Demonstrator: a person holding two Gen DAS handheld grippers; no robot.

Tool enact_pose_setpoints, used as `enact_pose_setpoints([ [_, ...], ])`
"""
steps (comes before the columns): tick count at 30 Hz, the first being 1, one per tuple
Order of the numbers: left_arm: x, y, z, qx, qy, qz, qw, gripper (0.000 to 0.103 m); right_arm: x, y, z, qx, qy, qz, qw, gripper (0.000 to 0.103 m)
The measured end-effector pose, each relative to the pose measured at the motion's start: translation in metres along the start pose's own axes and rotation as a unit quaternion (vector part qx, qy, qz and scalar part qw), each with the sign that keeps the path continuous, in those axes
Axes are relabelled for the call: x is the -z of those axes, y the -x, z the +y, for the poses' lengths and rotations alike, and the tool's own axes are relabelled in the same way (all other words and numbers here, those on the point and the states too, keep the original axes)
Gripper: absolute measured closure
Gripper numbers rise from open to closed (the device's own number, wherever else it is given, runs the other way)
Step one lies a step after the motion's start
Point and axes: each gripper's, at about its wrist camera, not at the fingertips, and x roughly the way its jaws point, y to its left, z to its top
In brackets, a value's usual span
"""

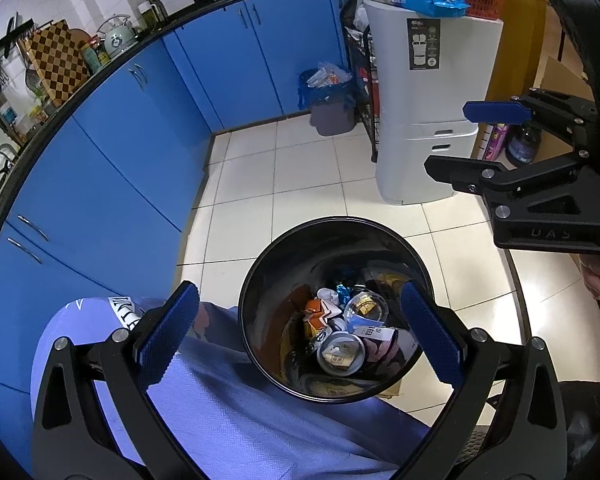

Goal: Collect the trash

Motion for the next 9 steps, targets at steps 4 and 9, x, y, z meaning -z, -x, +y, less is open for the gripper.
enact_pose_setpoints([
  [4, -0.0005, 0.0007, 0.0014, -0.002, 0.001, 0.000, 1.0000, 0.004, 0.0000, -0.0001, -0.0001, 0.000, 0.000, 0.000, 1.000, 0.030],
  [9, 0.0000, 0.0018, 0.0005, -0.002, -0.002, -0.003, 1.0000, 0.004, -0.0008, 0.0011, 0.0008, 0.000, 0.001, 0.001, 1.000, 0.030],
])
